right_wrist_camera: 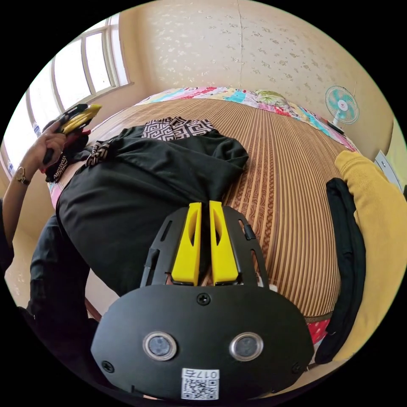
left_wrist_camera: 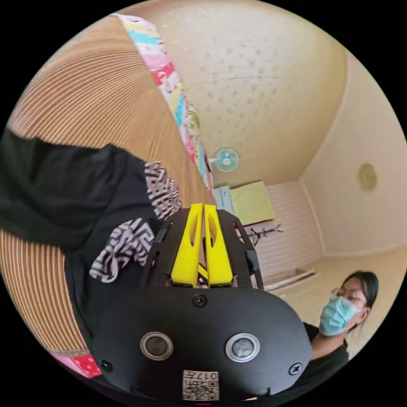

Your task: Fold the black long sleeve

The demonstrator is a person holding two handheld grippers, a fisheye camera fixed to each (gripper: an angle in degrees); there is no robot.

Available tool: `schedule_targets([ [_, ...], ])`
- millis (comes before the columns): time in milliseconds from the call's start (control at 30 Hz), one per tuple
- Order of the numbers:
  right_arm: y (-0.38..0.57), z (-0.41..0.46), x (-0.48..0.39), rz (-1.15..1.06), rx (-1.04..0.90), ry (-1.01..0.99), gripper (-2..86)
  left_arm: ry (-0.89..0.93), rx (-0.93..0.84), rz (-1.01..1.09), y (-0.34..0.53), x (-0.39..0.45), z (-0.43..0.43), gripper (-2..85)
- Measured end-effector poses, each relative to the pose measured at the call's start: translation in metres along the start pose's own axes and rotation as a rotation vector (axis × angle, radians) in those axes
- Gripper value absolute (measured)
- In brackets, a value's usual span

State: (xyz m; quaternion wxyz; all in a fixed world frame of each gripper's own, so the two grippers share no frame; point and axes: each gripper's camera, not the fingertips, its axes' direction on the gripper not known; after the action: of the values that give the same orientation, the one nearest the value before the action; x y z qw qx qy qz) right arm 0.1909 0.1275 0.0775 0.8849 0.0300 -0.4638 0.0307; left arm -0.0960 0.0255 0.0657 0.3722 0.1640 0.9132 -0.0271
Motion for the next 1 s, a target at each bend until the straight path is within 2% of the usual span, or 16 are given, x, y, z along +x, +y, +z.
schedule_targets([
  [33, 0.003, -0.003, 0.003, 0.010, 0.005, -0.022, 3.1, 0.032, -0.019, 0.123, -0.008, 0.024, -0.003, -0.6],
  [100, 0.008, -0.006, 0.008, 0.024, 0.018, -0.050, 3.1, -0.068, -0.039, 0.207, -0.007, 0.047, -0.012, -0.1],
  [167, 0.013, -0.011, 0.011, 0.033, 0.031, -0.069, 3.0, -0.344, -0.069, 0.106, 0.013, 0.041, -0.012, 2.9],
  [200, 0.015, -0.012, 0.011, 0.034, 0.034, -0.070, 2.9, -0.403, -0.076, 0.080, 0.020, 0.036, -0.010, 4.1],
  [267, 0.019, -0.017, 0.009, 0.027, 0.046, -0.062, 2.8, -0.602, -0.112, 0.027, 0.046, 0.016, 0.012, 13.7],
  [300, 0.021, -0.018, 0.008, 0.024, 0.050, -0.058, 2.8, -0.640, -0.125, 0.025, 0.051, 0.012, 0.019, 14.3],
  [400, 0.025, -0.022, 0.004, 0.013, 0.055, -0.032, 2.8, -0.765, -0.197, 0.015, 0.063, -0.012, 0.059, 12.7],
  [467, 0.027, -0.026, 0.003, 0.009, 0.058, -0.023, 2.8, -0.827, -0.220, -0.082, 0.058, -0.035, 0.079, 6.6],
  [533, 0.029, -0.029, 0.004, 0.009, 0.061, -0.025, 2.8, -0.790, -0.159, -0.091, 0.047, -0.031, 0.081, 4.1],
  [600, 0.031, -0.031, 0.005, 0.008, 0.065, -0.024, 2.8, -0.727, -0.134, 0.012, 0.026, -0.008, 0.089, 3.9],
  [667, 0.033, -0.034, 0.003, 0.000, 0.066, -0.005, 2.8, -0.534, -0.190, 0.254, -0.004, 0.035, 0.108, 3.9],
  [767, 0.034, -0.037, 0.000, -0.011, 0.067, 0.025, 2.8, -0.310, -0.231, 0.427, -0.014, 0.070, 0.106, 3.8],
  [800, 0.035, -0.037, 0.000, -0.012, 0.067, 0.029, 2.8, -0.285, -0.218, 0.442, -0.010, 0.072, 0.100, 3.8],
  [900, 0.035, -0.040, 0.004, -0.009, 0.063, 0.026, 2.8, -0.306, -0.113, 0.422, 0.020, 0.033, 0.057, 3.8],
  [1000, 0.036, -0.043, 0.018, 0.027, 0.066, -0.027, 2.8, -0.376, -0.041, 0.159, 0.060, -0.062, 0.001, 3.9],
])
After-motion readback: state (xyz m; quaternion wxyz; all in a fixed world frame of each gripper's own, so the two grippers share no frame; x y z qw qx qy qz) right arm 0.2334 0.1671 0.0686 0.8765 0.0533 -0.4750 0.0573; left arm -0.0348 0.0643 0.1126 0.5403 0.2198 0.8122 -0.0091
